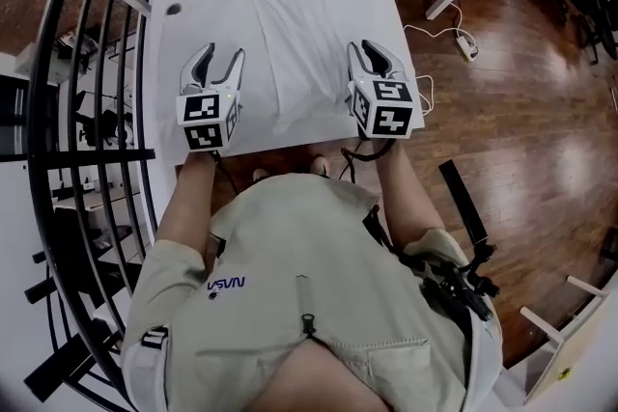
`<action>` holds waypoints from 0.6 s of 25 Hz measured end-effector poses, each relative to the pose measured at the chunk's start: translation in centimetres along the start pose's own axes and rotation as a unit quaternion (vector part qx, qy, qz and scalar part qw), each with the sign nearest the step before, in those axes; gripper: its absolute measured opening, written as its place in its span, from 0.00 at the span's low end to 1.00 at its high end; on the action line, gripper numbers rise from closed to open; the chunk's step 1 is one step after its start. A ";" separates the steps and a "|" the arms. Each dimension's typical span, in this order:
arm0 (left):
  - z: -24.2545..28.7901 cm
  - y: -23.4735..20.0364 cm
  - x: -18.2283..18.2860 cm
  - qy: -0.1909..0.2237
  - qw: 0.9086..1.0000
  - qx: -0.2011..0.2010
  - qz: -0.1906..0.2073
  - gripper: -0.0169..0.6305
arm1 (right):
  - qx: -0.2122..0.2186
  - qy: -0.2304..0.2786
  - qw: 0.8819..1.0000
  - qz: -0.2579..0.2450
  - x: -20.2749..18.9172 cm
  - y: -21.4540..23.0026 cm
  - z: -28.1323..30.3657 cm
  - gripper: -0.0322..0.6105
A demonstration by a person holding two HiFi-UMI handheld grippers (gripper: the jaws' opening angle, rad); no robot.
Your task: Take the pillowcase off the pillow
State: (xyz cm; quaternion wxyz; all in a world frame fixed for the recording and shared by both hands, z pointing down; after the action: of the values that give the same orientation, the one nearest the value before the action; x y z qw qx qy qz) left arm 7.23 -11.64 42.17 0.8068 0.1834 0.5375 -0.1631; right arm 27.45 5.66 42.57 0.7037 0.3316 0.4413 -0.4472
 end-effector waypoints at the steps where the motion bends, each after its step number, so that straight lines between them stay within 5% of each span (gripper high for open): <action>1: 0.3 0.0 0.4 0.001 1.000 0.004 -0.003 0.38 | 0.005 0.001 1.000 -0.006 0.5 0.0 0.5 0.19; 15: 6.0 -3.7 2.0 -0.019 1.000 -0.008 0.001 0.38 | 0.019 -0.026 0.999 -0.036 4.9 -2.9 7.2 0.22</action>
State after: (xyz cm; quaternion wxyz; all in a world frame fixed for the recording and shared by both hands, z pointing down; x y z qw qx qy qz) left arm 11.13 -17.83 42.00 0.8184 0.1740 0.5232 -0.1618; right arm 28.16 -3.29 40.72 0.6919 0.3171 0.4264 -0.4888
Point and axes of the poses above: the fingertips, and each gripper's own axes: z forward along the fingers, y to its right, x out of its top, the point moved 4 cm from there along -z, backward along the fingers
